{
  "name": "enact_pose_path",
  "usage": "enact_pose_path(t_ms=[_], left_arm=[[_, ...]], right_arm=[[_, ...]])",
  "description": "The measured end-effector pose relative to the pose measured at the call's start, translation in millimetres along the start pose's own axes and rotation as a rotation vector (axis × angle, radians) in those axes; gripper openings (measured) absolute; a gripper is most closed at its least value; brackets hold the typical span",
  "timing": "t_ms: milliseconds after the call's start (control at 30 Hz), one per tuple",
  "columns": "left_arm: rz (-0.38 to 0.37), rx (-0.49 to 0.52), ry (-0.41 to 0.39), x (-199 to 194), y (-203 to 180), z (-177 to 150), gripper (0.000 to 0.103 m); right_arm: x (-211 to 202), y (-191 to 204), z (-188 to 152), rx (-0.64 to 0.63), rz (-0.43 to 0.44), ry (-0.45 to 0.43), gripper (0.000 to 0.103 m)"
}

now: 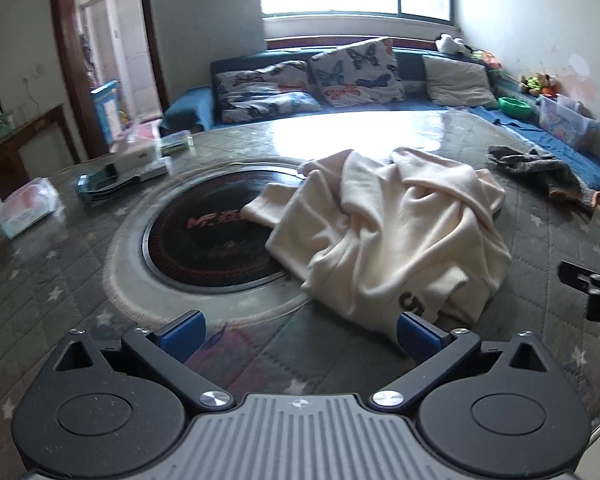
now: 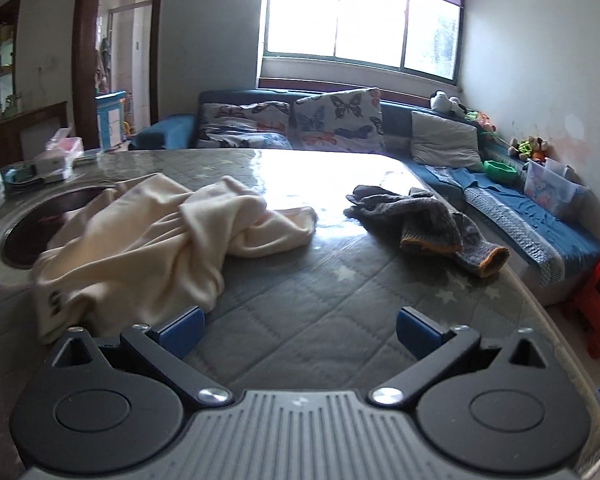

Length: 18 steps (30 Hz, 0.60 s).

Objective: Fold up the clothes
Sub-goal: 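Move both tools toward the crumpled cream sweatshirt on the table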

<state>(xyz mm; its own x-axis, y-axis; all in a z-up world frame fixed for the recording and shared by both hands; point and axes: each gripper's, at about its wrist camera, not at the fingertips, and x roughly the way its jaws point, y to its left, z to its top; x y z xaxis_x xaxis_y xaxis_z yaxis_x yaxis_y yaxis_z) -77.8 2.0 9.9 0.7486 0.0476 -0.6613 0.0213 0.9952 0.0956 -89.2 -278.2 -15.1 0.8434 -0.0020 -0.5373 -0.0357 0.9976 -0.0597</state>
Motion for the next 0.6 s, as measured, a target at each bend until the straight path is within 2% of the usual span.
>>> enact_pose_path(t_ms=[200, 400, 433, 533, 600], left_arm=[[-0.023, 0.005, -0.042, -19.1, 0.7, -21.3, 0.103], [0.019, 0.058, -0.068, -27.1, -11.0, -45.5, 0.103], [0.019, 0.074, -0.048, -26.4, -13.3, -48.2, 0.103], [-0.058, 0.049, -0.025, -29.7, -13.9, -53.6, 0.103], [-0.082, 0.044, -0.029, -34.6, -15.6, -53.5, 0.103]], right_arm=[[-28.7, 9.1, -13.5, -0.033, 0.011, -0.032, 0.103], [-49.7, 11.9, -32.1, -0.044, 0.026, -0.045, 0.102], [-53.5, 11.4, -36.6, -0.044, 0.027, -0.044, 0.101], [-61.4, 9.2, -46.3, -0.038, 0.027, -0.043, 0.098], [-66.6, 6.5, -49.6, -0.031, 0.032, -0.044, 0.098]])
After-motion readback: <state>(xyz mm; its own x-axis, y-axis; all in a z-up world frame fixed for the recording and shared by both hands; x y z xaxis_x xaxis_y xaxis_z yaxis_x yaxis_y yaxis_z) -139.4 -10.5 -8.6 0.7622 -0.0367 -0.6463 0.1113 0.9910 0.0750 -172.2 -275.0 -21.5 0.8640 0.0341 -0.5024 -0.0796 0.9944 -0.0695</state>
